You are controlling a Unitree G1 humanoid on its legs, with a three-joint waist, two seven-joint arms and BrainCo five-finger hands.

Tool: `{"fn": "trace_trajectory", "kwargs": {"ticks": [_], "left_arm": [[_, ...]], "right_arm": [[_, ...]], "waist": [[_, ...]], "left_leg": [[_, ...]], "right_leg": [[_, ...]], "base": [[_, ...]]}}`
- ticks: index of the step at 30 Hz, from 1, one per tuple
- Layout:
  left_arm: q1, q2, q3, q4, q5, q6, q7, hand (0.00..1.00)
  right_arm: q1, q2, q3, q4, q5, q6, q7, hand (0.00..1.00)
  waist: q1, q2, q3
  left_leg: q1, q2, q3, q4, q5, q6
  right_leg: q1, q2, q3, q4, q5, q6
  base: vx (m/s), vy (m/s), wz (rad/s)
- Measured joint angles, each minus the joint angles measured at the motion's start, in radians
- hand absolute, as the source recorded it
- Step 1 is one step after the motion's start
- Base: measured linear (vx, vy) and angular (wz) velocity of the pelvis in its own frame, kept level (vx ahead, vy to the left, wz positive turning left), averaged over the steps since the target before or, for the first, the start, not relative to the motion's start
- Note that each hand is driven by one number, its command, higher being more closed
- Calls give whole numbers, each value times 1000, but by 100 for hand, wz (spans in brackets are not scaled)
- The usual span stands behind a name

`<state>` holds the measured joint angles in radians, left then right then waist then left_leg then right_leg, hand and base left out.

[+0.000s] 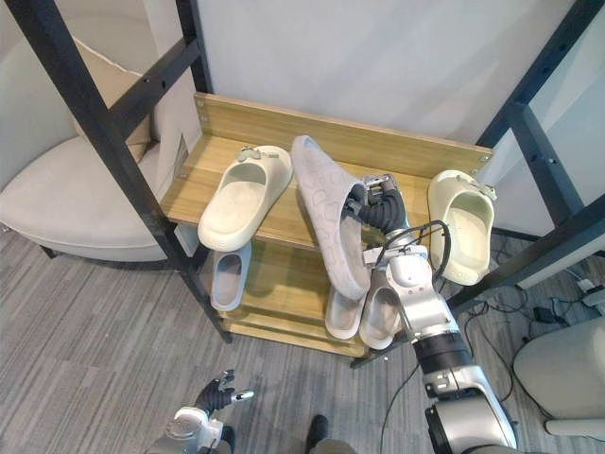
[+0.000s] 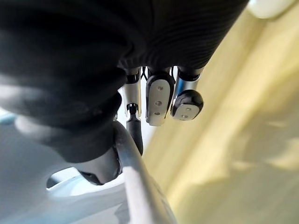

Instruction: Organize the slippers on the shoe rack

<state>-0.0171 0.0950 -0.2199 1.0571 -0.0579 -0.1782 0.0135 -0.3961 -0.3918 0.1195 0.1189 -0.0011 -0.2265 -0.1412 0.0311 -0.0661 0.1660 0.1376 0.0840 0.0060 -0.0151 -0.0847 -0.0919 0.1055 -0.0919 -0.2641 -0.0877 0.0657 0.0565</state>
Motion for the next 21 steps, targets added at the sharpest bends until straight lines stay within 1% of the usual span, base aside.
{"fn": "trace_trajectory", "kwargs": {"ticks": [3, 6, 9, 11, 13, 16, 18, 19, 20, 21], "left_arm": [[0, -2, 4, 23, 18, 0, -1, 0], [1, -1, 4, 39, 19, 0, -3, 0], [-1, -1, 4, 56, 19, -1, -8, 0], [-1, 0, 4, 62, 19, -1, -18, 0], [-1, 0, 4, 77, 21, -2, -18, 0], [-1, 1, 3, 84, 36, -2, -18, 0], [-2, 1, 3, 86, 36, -4, -18, 0], [-7, 1, 2, 86, 36, -7, -18, 0], [-10, 2, 1, 86, 36, -8, -18, 0], [-20, 9, -3, 85, 36, -11, -18, 0]], "right_arm": [[77, 15, 0, -129, -1, -21, 7, 100], [140, 52, 3, -210, -1, -37, 17, 100], [225, 80, 6, -302, 0, -53, 38, 100], [264, 81, 19, -325, 1, -63, 54, 100], [338, 81, 67, -343, 1, -71, 83, 100], [400, 82, 125, -339, 0, -71, 109, 100], [424, 82, 156, -338, -1, -71, 125, 100], [427, 81, 179, -336, -11, -71, 131, 100], [427, 79, 187, -336, -27, -71, 132, 100], [419, 75, 209, -329, -46, -73, 132, 100]], "waist": [[-4, 7, -20], [-18, 13, -27], [-23, 17, -35], [-26, 18, -35], [-28, 24, -46], [-28, 33, -48], [-28, 44, -40], [-27, 56, -26], [-26, 61, -23], [-24, 67, -3]], "left_leg": [[7, 1, 4, 0, 0, 0], [25, 4, 10, 0, -1, -2], [27, 7, 12, 0, -2, -2], [34, 9, 14, 0, -2, -3], [42, 13, 15, -1, -4, -6], [41, 13, 16, 1, -4, -6], [32, 16, 18, 26, -16, -5], [-21, 19, 19, 127, -67, -5], [-51, 20, 19, 176, -90, -4], [-105, 20, 19, 277, -131, -6]], "right_leg": [[7, 1, 3, 0, 1, 1], [23, 3, 8, 0, 1, 1], [24, 6, 11, 0, 1, 1], [28, 8, 14, 0, 1, 1], [35, 12, 15, 0, -1, 2], [36, 12, 15, 0, -2, 2], [18, 8, 19, 48, -28, 5], [-40, -4, 29, 161, -81, 5], [-70, -10, 33, 214, -107, 4], [-131, -24, 43, 329, -156, 1]], "base": [[-29, 4, -3], [-33, 3, -4], [-17, -3, -2], [-13, -9, -4], [1, -5, -2], [0, 0, 0], [-12, 3, -2], [-40, 12, -5], [-81, 17, -8], [-84, 13, -5]]}}
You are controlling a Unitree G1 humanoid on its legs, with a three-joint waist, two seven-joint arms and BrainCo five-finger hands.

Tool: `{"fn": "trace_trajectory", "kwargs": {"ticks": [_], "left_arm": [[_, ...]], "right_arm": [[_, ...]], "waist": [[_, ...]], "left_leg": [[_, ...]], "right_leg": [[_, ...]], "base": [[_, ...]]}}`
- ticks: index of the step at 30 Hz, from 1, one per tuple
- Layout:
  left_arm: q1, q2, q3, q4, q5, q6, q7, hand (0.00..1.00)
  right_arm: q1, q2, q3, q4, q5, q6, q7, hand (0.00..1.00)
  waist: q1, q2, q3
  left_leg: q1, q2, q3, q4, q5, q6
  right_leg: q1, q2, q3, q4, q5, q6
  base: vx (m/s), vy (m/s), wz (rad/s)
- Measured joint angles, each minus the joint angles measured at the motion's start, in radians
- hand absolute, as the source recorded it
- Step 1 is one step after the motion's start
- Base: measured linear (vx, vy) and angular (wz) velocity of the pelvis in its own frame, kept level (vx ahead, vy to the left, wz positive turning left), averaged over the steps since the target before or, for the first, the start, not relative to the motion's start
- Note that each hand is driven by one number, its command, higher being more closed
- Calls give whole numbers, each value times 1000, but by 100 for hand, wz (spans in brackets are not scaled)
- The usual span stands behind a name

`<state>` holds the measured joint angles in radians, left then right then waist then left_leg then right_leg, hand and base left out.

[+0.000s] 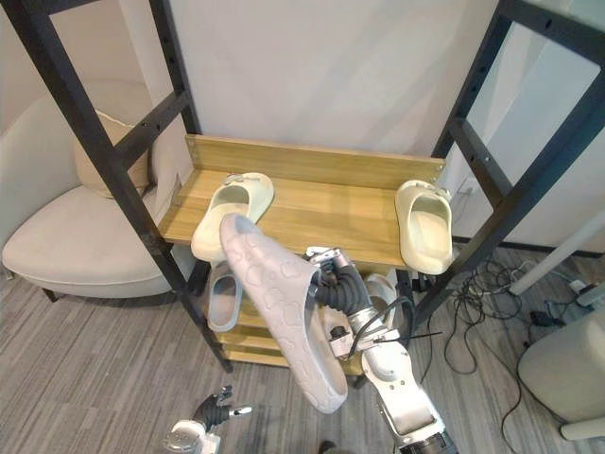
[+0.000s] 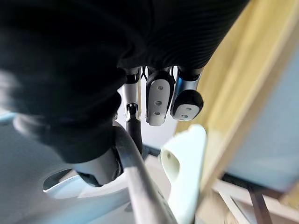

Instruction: Organize the slippers on the shoe rack

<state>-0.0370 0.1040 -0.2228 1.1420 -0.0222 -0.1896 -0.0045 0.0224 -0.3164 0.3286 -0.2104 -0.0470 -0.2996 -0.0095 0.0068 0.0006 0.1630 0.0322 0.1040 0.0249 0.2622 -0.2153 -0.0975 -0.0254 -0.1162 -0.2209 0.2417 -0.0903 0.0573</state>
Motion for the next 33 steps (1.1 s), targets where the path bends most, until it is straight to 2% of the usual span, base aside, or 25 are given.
{"fn": "trace_trajectory", "kwargs": {"ticks": [1, 2, 3, 5, 8, 13, 15, 19, 21, 26, 29, 33], "left_arm": [[-6, 0, -4, 0, 0, 0, 0, 0], [-23, 14, -11, 1, 0, 0, 0, 0], [-34, 22, -15, 0, 0, 0, 0, 0], [-83, 30, -14, -9, -22, -3, 0, 0], [-123, 26, -16, -16, -22, -7, 0, 0], [-163, 40, -9, -66, -22, -49, 31, 0], [-189, 44, 12, -75, -27, -63, 51, 0], [-243, 70, 62, -142, -73, -82, 66, 0], [-266, 64, 94, -180, -81, -89, 72, 0], [-266, 38, 193, -263, -91, -90, 86, 0], [-265, 33, 238, -300, -114, -86, 88, 0], [-265, 29, 247, -347, -140, -84, 88, 0]], "right_arm": [[-6, 0, 8, 8, -7, -2, -1, 100], [-34, -1, 39, 43, -34, -4, -2, 100], [-55, -4, 58, 69, -45, -3, -3, 100], [-126, -13, 96, 133, -107, 10, -5, 100], [-210, -31, 135, 202, -138, 27, -6, 100], [-323, -54, 148, 234, -191, 45, -13, 100], [-385, -78, 147, 252, -191, 45, -24, 100], [-565, -97, 133, 321, -196, 57, -63, 100], [-624, -93, 96, 344, -211, 66, -92, 100], [-709, -77, 33, 340, -227, 87, -160, 100], [-745, -71, -12, 331, -226, 102, -207, 100], [-801, -69, -65, 339, -226, 132, -250, 100]], "waist": [[0, -1, 11], [1, -1, 39], [1, 2, 56], [5, 20, 130], [11, 41, 168], [16, 47, 217], [15, 56, 232], [8, 56, 284], [19, 53, 309], [41, 51, 316], [52, 51, 317], [62, 50, 318]], "left_leg": [[-19, -2, 1, 37, -13, 1], [-94, -4, 5, 151, -49, 1], [-141, -2, 5, 214, -73, 1], [-254, 9, 3, 370, -142, 1], [-367, 17, -5, 492, -192, 11], [-551, 24, -14, 686, -247, 4], [-628, 27, -23, 759, -264, 3], [-803, 42, -30, 894, -273, 17], [-871, 43, -30, 945, -283, 20], [-995, 66, -23, 1062, -318, 31], [-1060, 72, -35, 1102, -324, 33], [-1112, 73, -49, 1124, -320, 23]], "right_leg": [[-22, -8, 4, 42, -18, 0], [-97, -25, 15, 160, -68, 0], [-141, -33, 16, 221, -91, -3], [-246, -50, 16, 363, -157, 0], [-351, -61, 17, 473, -195, -4], [-535, -105, 21, 672, -255, -24], [-596, -118, 14, 739, -276, -28], [-744, -138, 5, 854, -299, -34], [-810, -146, 9, 903, -308, -34], [-943, -151, 32, 1014, -338, -31], [-1002, -155, 32, 1056, -347, -43], [-1048, -166, 20, 1092, -364, -52]], "base": [[-125, 4, -1], [-154, -24, 5], [-211, -54, 13], [-223, -63, 12], [-169, -23, 3], [-74, 4, 5], [-25, 10, 22], [-38, 21, 27], [-71, 42, 6], [-48, 50, -9], [-5, 0, 2], [23, -53, 11]]}}
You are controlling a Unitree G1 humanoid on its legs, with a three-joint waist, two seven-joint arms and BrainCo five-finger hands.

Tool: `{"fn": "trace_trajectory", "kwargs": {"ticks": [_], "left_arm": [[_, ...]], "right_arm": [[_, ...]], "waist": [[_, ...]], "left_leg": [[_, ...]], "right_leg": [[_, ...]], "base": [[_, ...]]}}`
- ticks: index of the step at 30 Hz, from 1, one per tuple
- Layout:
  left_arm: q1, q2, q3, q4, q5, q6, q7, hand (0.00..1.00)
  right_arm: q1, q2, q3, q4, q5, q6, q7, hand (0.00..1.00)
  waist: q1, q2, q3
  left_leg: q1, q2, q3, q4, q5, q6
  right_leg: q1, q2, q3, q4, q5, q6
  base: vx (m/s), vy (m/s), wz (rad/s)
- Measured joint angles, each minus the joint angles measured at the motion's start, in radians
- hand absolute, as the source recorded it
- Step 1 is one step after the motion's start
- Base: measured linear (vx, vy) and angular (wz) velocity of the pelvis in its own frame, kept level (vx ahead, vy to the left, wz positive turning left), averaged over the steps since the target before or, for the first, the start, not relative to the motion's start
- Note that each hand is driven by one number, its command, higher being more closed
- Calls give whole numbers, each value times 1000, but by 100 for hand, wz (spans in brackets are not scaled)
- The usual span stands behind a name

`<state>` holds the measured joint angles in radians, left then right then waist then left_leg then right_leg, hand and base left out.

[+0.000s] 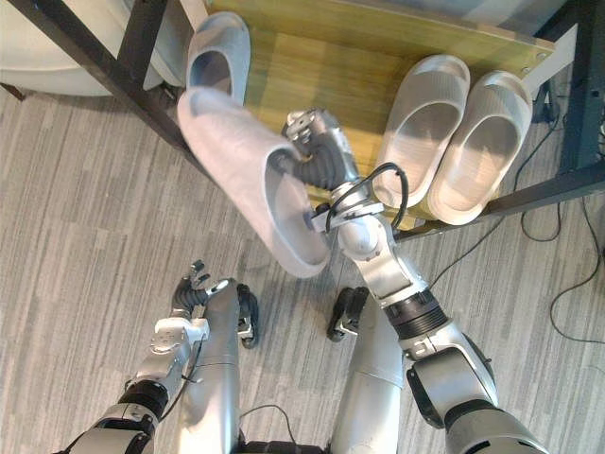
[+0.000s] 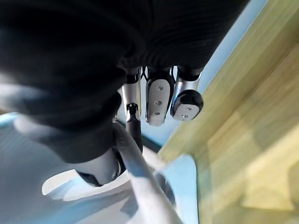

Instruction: Organize the slippers on the shoe rack

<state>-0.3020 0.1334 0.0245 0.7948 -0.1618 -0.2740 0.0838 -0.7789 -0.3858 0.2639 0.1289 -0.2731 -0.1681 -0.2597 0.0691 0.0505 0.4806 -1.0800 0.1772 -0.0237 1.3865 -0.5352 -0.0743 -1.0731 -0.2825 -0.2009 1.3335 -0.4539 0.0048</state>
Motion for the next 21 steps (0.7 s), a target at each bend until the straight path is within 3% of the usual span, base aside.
{"fn": "trace_trajectory", "kwargs": {"ticks": [5, 10, 21], "left_arm": [[0, 0, 1, -33, -29, 0, 5, 0], [-2, -3, -2, -41, -43, 3, 22, 0], [-2, -19, -19, -16, -77, 16, 48, 0]], "right_arm": [[-110, 15, -72, 92, -2, 48, -67, 100], [-214, 34, -132, 297, -2, 106, -117, 100], [-381, 45, -177, 618, 41, 142, -158, 100]], "waist": [[12, -2, -14], [27, -6, -55], [50, -30, -143]], "left_leg": [[-56, 6, -17, 25, 5, -9], [-115, 12, -43, 47, 10, -20], [-177, -9, -73, 45, 23, -43]], "right_leg": [[-44, -5, -17, 38, -16, -20], [-71, -16, -53, 62, -34, -35], [-101, -46, -92, 78, -54, -46]], "base": [[50, -94, 11], [49, -77, 12], [37, -51, 11]]}}
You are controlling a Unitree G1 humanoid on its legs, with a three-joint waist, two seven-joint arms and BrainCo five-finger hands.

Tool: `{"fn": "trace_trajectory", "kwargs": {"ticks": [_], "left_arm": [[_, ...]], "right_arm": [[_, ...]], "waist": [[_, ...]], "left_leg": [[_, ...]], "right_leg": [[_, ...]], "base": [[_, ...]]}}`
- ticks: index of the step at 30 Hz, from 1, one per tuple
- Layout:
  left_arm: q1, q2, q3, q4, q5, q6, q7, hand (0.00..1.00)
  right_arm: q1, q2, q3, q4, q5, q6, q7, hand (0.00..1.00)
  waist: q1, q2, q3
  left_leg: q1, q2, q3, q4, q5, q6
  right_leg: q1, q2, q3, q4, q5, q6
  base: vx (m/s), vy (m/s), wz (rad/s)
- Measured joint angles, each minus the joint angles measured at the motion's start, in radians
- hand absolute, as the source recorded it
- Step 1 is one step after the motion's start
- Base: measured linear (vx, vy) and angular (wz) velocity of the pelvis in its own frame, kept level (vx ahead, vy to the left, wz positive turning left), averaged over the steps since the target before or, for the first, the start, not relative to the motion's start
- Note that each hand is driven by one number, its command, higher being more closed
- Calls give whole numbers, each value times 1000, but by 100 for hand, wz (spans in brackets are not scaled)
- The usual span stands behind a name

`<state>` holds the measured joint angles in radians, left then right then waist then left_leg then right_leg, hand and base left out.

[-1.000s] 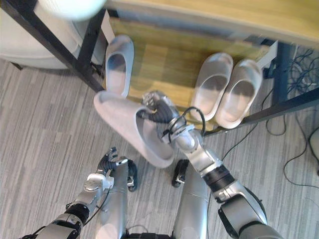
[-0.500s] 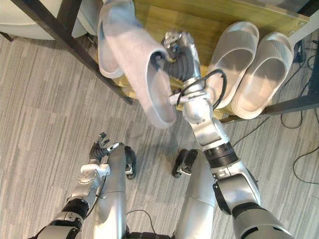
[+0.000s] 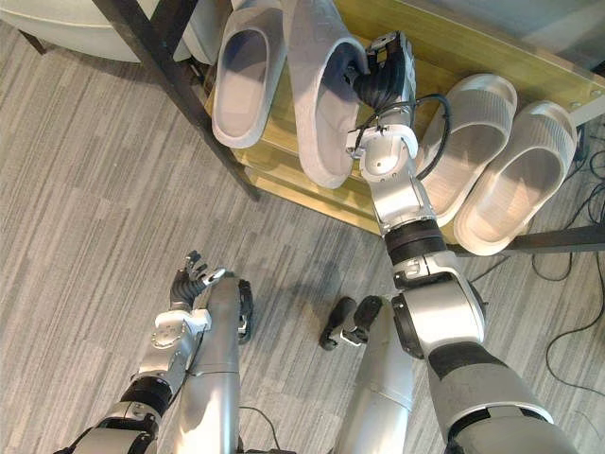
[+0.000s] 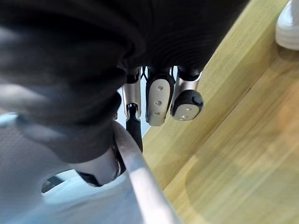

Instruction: Organize the slippers on the shoe rack

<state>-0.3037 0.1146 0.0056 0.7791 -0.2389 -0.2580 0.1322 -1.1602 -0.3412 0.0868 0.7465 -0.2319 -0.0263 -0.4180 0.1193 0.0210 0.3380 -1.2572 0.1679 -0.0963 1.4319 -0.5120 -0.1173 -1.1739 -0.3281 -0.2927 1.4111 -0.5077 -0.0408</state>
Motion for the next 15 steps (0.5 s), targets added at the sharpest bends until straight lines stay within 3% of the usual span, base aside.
{"fn": "trace_trajectory", "kwargs": {"ticks": [5, 6, 15], "left_arm": [[-1, -1, -4, 0, -1, 0, 2, 0], [-1, -1, -4, 0, -1, 0, 3, 0], [-29, -9, -6, 38, -3, 5, 23, 0]], "right_arm": [[-45, -1, -7, 70, 10, 11, -19, 100], [-57, -1, -7, 87, 16, 12, -23, 0], [-91, -8, -65, 137, 68, 30, -60, 0]], "waist": [[3, -1, -1], [3, -1, -1], [5, -1, -2]], "left_leg": [[0, -2, 1, -5, 1, -1], [0, -3, 2, -7, 1, -2], [2, -18, 2, -55, 29, -12]], "right_leg": [[0, -2, 0, -2, -1, 0], [0, -3, 0, -4, -1, 0], [1, -16, -12, -27, 0, -2]], "base": [[52, -27, 3], [35, -20, 2], [40, -31, 7]]}}
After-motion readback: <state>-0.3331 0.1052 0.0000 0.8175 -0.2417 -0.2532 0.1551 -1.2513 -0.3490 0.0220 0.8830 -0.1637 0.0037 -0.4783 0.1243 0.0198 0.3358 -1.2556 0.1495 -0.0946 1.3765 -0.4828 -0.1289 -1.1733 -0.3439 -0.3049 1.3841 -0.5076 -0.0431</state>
